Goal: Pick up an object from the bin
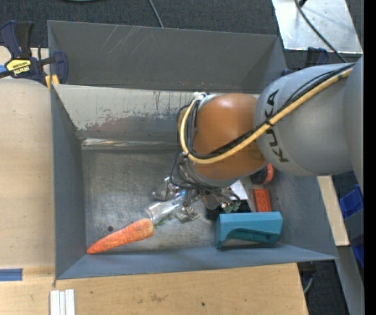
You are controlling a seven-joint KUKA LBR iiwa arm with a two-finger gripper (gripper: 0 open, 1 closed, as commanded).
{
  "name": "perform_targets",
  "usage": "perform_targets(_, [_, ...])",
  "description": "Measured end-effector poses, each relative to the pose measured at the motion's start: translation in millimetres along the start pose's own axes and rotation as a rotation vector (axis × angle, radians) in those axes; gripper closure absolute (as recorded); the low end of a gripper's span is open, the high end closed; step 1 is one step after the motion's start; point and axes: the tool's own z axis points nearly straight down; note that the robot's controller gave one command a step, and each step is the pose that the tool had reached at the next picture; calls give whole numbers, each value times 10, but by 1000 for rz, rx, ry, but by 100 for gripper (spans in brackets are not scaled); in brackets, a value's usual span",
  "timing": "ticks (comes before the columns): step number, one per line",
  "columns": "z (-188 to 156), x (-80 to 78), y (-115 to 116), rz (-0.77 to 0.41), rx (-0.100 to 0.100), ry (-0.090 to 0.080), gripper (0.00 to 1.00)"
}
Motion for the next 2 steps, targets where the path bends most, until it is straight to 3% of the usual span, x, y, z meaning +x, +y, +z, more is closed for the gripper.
perform_targets(2, [-1015, -25, 59, -3, 3, -8, 100])
